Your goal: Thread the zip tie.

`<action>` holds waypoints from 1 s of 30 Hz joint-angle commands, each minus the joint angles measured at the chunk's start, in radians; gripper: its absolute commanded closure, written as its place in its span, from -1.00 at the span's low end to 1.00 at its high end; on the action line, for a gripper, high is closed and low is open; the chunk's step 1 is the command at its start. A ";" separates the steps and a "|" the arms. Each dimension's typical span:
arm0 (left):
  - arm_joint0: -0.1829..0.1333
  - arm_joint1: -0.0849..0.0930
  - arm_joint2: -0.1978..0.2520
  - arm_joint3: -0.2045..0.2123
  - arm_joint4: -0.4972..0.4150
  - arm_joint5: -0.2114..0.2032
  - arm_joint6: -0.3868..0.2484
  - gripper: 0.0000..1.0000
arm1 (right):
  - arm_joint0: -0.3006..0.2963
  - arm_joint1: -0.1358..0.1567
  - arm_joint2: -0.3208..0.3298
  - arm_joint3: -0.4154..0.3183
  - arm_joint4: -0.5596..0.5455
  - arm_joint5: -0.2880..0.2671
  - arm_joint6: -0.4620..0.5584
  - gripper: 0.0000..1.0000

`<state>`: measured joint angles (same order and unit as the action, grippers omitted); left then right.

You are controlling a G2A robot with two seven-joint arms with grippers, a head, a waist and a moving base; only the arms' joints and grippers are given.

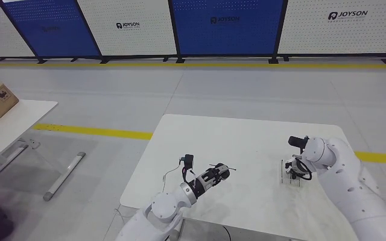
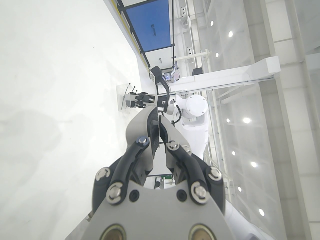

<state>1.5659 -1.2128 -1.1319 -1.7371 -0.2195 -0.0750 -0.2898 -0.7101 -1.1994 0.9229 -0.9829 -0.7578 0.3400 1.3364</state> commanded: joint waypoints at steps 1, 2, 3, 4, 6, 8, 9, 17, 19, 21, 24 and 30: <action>0.000 0.000 0.000 0.000 0.000 0.000 0.000 1.00 | 0.006 -0.004 -0.003 0.012 0.001 0.000 -0.001 0.68; 0.000 0.000 0.000 0.000 0.000 0.000 0.000 1.00 | 0.008 -0.006 -0.004 0.016 0.001 0.000 -0.002 0.70; 0.000 0.000 0.000 0.000 0.000 0.000 0.000 1.00 | 0.010 -0.008 -0.005 0.022 0.001 0.000 -0.003 0.74; 0.000 0.000 0.000 0.000 0.000 0.000 0.000 1.00 | 0.012 -0.009 -0.006 0.025 0.001 0.000 -0.004 0.78; 0.000 0.000 0.000 0.000 0.000 0.000 0.000 1.00 | 0.015 -0.011 -0.006 0.032 0.001 0.000 -0.005 0.88; 0.000 0.000 0.000 0.000 0.000 0.000 0.000 1.00 | 0.017 -0.013 -0.007 0.038 -0.006 0.000 -0.006 0.96; 0.000 0.000 0.000 0.000 0.000 0.000 0.000 1.00 | 0.016 -0.013 -0.006 0.038 -0.008 0.000 -0.006 1.00; 0.000 0.000 0.000 0.000 0.000 0.000 0.000 1.00 | -0.011 -0.008 0.020 -0.007 -0.037 0.000 -0.006 1.00; 0.000 0.000 0.000 0.000 0.000 0.000 0.000 1.00 | -0.026 -0.002 0.037 -0.034 -0.044 0.000 -0.009 1.00; 0.000 0.000 0.000 0.000 0.000 0.000 0.000 1.00 | -0.051 0.006 0.061 -0.076 -0.055 0.000 -0.012 1.00; 0.000 0.000 0.000 0.000 0.000 0.000 0.000 1.00 | -0.096 0.022 0.101 -0.158 -0.072 0.000 0.001 1.00; 0.000 0.000 0.000 0.000 0.000 0.000 0.000 1.00 | -0.203 0.057 0.232 -0.346 -0.077 -0.005 -0.044 1.00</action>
<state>1.5659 -1.2128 -1.1319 -1.7371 -0.2195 -0.0750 -0.2898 -0.8890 -1.1483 1.1257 -1.2854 -0.8443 0.3390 1.3145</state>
